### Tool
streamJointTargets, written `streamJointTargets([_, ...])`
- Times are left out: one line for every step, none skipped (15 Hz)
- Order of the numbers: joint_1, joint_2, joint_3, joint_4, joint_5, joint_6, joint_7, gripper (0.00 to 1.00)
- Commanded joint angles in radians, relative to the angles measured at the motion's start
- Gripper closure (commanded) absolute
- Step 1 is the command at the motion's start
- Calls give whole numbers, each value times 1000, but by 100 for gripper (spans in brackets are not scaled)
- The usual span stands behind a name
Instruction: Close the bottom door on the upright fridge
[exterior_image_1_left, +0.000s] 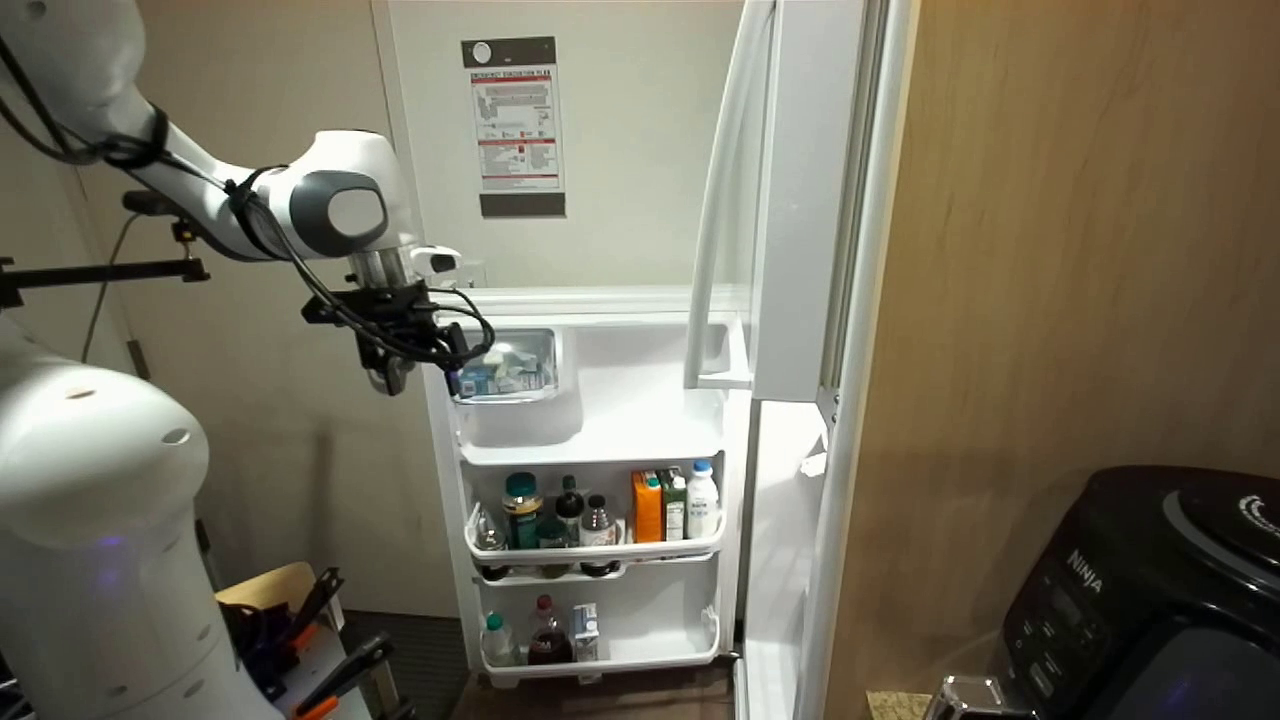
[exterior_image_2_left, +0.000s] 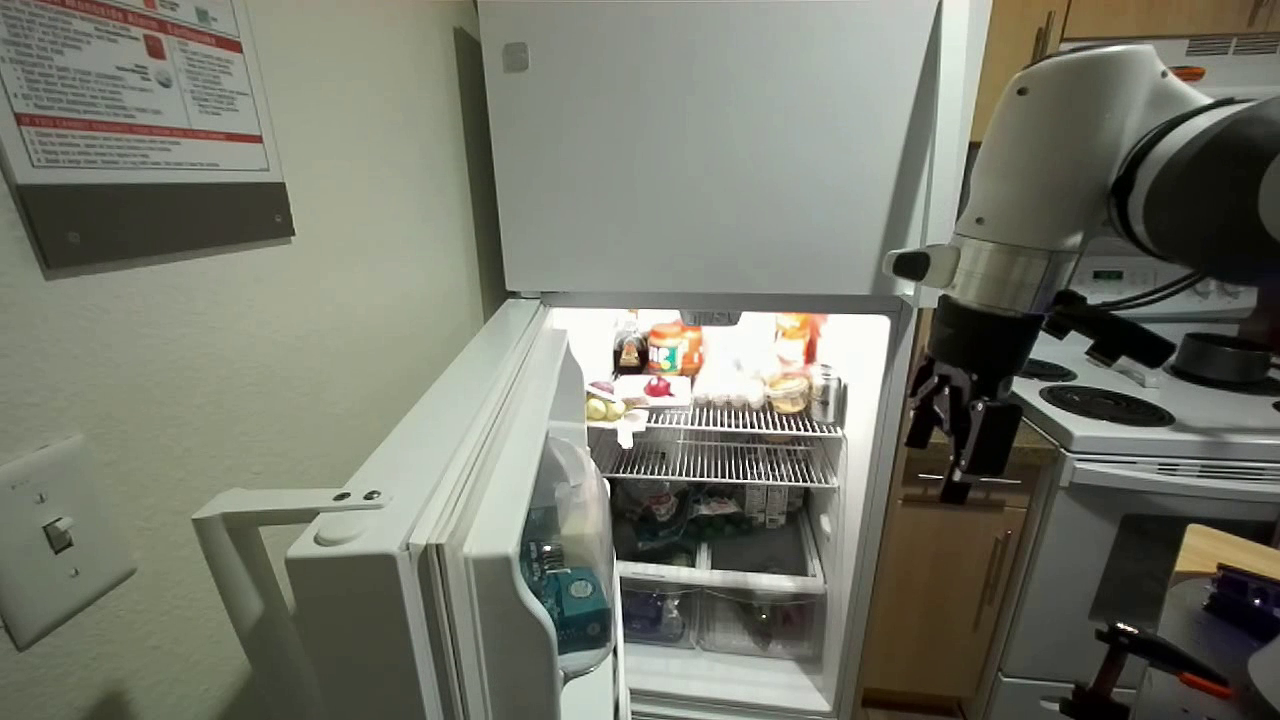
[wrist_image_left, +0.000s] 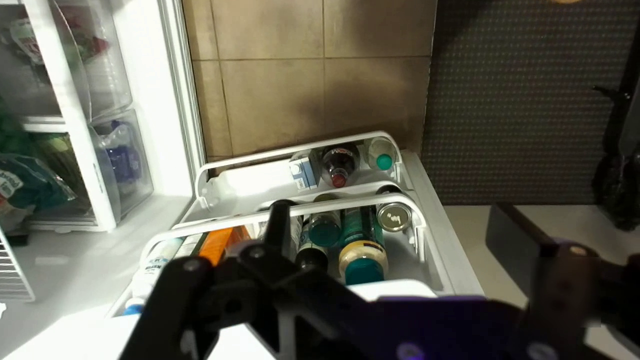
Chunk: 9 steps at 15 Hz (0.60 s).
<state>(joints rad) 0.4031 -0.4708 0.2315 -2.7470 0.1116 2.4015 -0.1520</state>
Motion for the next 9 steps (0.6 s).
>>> streamJointTargets([7,107,18,47,9,87,18,0])
streamJointTargets([8,128,23,56,8,109,19,0])
streamJointTargets([9,148,26,67,9,124,18,0])
streamJointTargets([9,167,33,75,8,145,21,0])
streamJointTargets([8,184,40,82,6,165,26,0])
streamJointTargets([10,203,46,91,7,184,28,0])
streamJointTargets([11,222,53,100,6,204,32,0])
streamJointTargets([11,240,60,107,5,223,36,0])
streamJointTargets([11,258,68,116,3,239,40,0])
